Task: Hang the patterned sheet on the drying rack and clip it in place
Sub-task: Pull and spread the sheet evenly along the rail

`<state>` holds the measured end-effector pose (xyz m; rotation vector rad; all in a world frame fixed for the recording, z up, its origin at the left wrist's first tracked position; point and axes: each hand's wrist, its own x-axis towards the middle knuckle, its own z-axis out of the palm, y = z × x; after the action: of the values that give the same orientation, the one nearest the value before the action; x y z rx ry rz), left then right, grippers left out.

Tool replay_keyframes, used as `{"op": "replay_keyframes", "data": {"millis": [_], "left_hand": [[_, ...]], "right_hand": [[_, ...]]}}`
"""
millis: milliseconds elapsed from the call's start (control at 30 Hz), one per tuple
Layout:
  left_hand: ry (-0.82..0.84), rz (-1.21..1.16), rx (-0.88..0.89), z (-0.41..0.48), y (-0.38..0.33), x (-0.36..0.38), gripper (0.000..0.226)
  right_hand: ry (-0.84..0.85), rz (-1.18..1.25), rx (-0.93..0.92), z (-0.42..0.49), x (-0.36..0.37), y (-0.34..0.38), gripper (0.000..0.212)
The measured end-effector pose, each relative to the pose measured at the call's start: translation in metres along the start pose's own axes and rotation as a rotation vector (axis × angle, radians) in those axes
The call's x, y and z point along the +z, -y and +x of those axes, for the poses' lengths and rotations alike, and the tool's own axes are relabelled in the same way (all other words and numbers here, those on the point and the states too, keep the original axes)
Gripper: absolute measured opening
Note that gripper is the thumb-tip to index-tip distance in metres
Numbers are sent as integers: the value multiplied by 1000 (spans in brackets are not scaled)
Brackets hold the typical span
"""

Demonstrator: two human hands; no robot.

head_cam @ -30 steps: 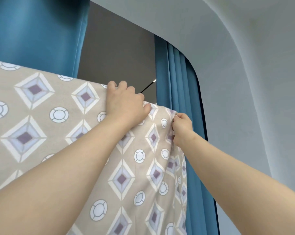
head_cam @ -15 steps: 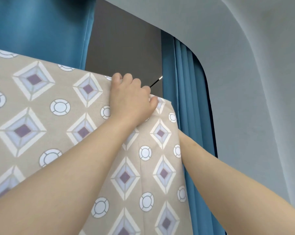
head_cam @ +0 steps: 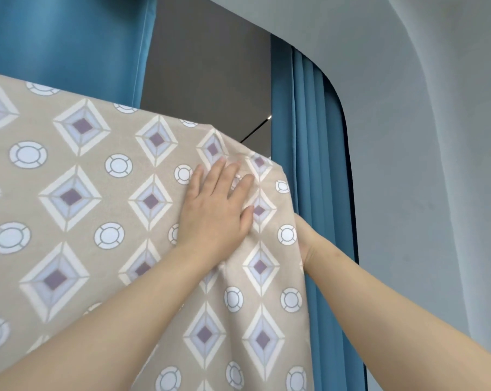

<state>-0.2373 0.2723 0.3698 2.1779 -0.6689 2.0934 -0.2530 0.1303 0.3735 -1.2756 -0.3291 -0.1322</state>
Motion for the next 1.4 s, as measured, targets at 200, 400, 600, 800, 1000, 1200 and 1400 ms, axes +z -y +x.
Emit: {"op": "replay_keyframes", "data": {"millis": [200,400,600,800,1000,1200,1400], "left_hand": [[-10,-86,45,-45,-12,-1,47],[31,-223,-1,-65,-22,-8,46],[56,-304,-46,-80,-43,-10,44],[78,-360,-18,-98,-72,-9,48],[87,-378,-90,-117,-80,3,51],[92,-325,-100,-119,-75,9,55],[90,-307,-83,-120,-72,5,54]], "right_hand": [[4,27,98,-19,0,-17,31],[9,-122,124,-36,-10,-36,21],[32,-254,110,-50,-16,-38,19],[-31,-267,92,-66,-31,-57,17],[-53,-243,77,-69,-35,-69,20],[-58,-272,55,-67,-35,-80,18],[-58,-237,49,-66,-35,-81,25]]}}
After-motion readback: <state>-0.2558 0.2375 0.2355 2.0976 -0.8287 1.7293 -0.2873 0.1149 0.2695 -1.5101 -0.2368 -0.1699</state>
